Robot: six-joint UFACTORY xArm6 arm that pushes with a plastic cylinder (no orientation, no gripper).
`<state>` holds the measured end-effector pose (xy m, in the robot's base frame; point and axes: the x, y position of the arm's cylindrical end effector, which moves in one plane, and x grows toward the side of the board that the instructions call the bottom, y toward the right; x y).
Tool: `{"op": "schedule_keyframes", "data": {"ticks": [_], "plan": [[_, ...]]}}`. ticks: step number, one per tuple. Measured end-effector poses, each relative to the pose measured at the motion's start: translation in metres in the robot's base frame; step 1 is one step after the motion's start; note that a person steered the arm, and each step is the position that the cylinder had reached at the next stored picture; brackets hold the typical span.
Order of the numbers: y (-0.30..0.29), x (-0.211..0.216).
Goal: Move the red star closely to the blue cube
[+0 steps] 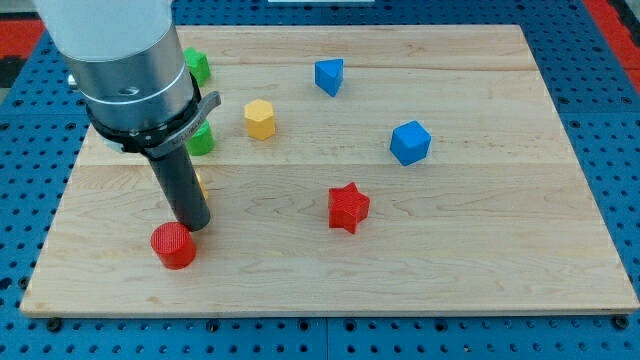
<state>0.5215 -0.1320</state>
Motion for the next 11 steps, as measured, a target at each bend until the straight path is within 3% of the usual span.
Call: {"op": "schedule_keyframes", "data": {"ticks": [1, 2, 4, 6, 7, 8, 9, 10, 11], "plan": [[0.051, -0.014], [0.067, -0.052], [0.068, -0.065], [0.074, -0.052], [0.083, -0.007], [0.153, 0.01], [0.171, -0.02], [0.148, -0.059], [0.236, -0.042]]}}
